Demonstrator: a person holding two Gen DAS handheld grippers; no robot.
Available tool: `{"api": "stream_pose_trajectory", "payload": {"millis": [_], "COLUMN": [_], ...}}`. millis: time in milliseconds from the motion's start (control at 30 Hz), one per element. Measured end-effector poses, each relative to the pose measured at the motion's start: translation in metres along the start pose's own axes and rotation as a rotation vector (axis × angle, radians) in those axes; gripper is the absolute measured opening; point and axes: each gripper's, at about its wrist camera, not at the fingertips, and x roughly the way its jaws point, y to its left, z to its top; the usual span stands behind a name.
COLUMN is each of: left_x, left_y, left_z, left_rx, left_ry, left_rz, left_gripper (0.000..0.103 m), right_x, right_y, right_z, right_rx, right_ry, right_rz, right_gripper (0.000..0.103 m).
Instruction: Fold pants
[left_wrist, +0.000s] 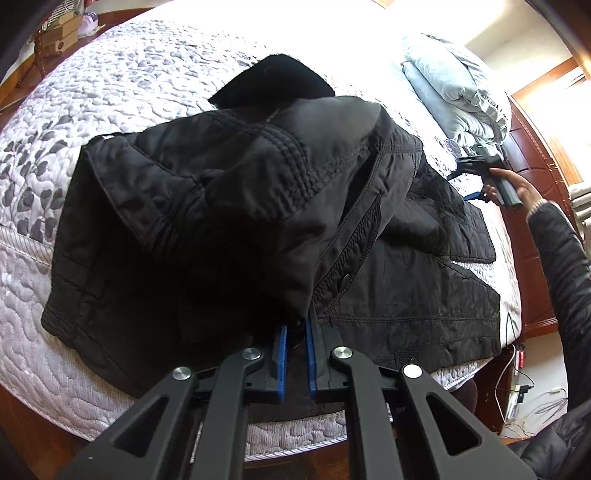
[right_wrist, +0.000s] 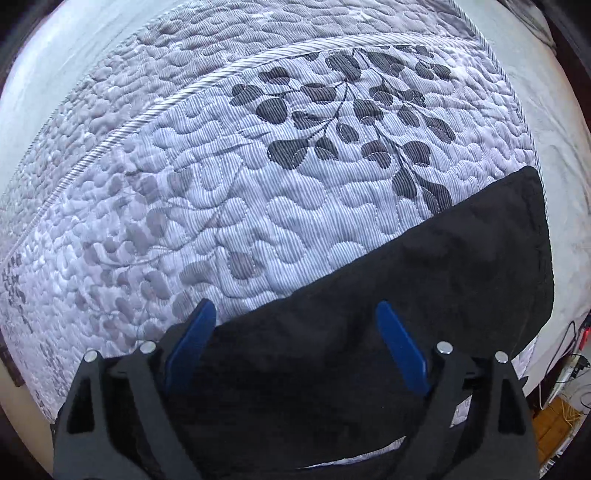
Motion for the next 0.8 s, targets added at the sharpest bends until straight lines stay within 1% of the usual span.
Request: {"api": "stream_pose_trajectory", "payload": {"millis": [67, 100, 133, 167, 200, 233, 267, 333, 367, 400, 467, 567, 633, 700, 800], "left_x": [0.000, -0.001, -0.001, -0.001, -0.001, -0.001, -0.001, 0.000, 0.000, 0.000, 0.000, 0.000, -0.002, -0.004, -0.007], "left_y": [0.001, 0.002, 0.001, 0.000, 0.000, 0.001, 0.002, 0.003, 0.003, 0.003, 0.003, 0.005, 0.006, 0.008, 0.009], "left_z": [0.000, 0.000, -0.001, -0.002, -0.002, -0.002, -0.002, -0.001, -0.002, -0.002, -0.003, -0.004, -0.005, -0.006, -0.007], "left_rx": [0.004, 0.009, 0.015, 0.021, 0.027, 0.027, 0.024, 0.024, 0.025, 0.026, 0.027, 0.018, 0.024, 0.023, 0.019], "left_ry": [-0.003, -0.006, -0.007, -0.009, -0.010, -0.010, -0.010, -0.011, -0.012, -0.014, -0.018, -0.019, -0.022, -0.022, -0.024], "left_rz": [-0.005, -0.006, -0.007, -0.006, -0.007, -0.012, -0.018, -0.022, -0.023, -0.026, -0.026, -0.035, -0.032, -0.036, -0.035], "left_gripper": [0.009, 0.009, 0.009, 0.009, 0.009, 0.009, 0.009, 0.009, 0.009, 0.010, 0.010, 0.010, 0.011, 0.011, 0.011], "right_x": [0.006, 0.011, 0.017, 0.021, 0.023, 0.023, 0.021, 0.015, 0.011, 0.007, -0.004, -0.020, -0.037, -0.058, -0.086], "right_y": [0.005, 0.007, 0.008, 0.008, 0.005, 0.003, 0.001, -0.005, -0.010, -0.020, -0.032, -0.055, -0.069, -0.088, -0.105], "right_z": [0.005, 0.006, 0.006, 0.005, 0.004, 0.002, 0.001, -0.004, -0.008, -0.015, -0.024, -0.054, -0.073, -0.098, -0.136], "right_rx": [0.020, 0.019, 0.013, 0.016, 0.024, 0.023, 0.023, 0.023, 0.033, 0.035, 0.047, 0.075, 0.070, 0.062, 0.020], "right_ry": [-0.003, 0.003, 0.017, 0.021, 0.012, 0.000, -0.013, -0.037, -0.048, -0.054, -0.085, -0.135, -0.184, -0.237, -0.317], "right_rz": [-0.105, -0.136, -0.150, -0.142, -0.119, -0.100, -0.084, -0.069, -0.045, -0.031, 0.026, 0.134, 0.208, 0.296, 0.369], "right_gripper": [0.089, 0.089, 0.086, 0.084, 0.077, 0.066, 0.059, 0.023, 0.016, 0.004, 0.002, 0.002, 0.002, 0.002, 0.002]}}
